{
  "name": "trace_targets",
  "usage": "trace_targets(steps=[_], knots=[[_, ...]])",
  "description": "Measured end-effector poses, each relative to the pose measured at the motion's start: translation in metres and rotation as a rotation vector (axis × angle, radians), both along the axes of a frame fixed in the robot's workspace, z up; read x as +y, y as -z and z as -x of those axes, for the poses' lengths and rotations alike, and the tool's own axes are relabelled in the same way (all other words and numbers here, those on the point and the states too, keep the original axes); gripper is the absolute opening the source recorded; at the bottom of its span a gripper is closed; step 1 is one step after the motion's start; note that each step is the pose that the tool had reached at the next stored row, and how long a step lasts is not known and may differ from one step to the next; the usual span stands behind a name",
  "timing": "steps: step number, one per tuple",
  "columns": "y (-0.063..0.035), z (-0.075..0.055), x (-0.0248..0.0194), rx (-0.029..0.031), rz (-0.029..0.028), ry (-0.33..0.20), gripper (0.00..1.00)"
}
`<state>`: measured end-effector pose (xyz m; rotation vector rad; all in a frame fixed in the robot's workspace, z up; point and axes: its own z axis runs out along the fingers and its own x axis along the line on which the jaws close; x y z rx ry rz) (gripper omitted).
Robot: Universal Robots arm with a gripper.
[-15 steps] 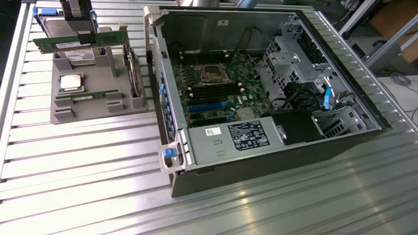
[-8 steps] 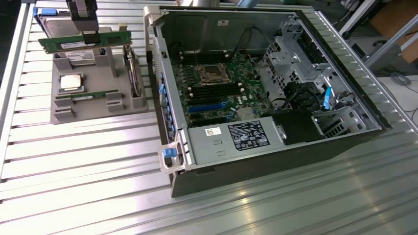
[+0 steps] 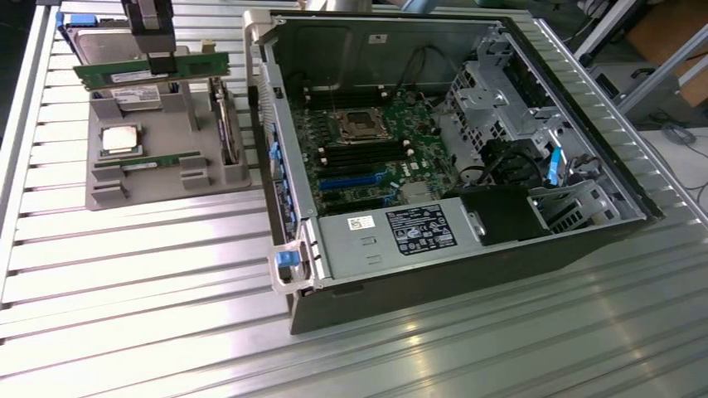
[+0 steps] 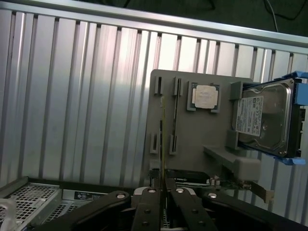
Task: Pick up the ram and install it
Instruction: 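Pick up the ram and move it above insertion slot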
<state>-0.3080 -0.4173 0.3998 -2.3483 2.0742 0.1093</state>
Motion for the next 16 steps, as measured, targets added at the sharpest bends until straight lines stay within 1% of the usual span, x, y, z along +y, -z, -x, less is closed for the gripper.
trace_targets(steps=[16], knots=[[0.0000, -0.016, 0.0000, 0.0000, 0.0041, 0.000, 0.14]])
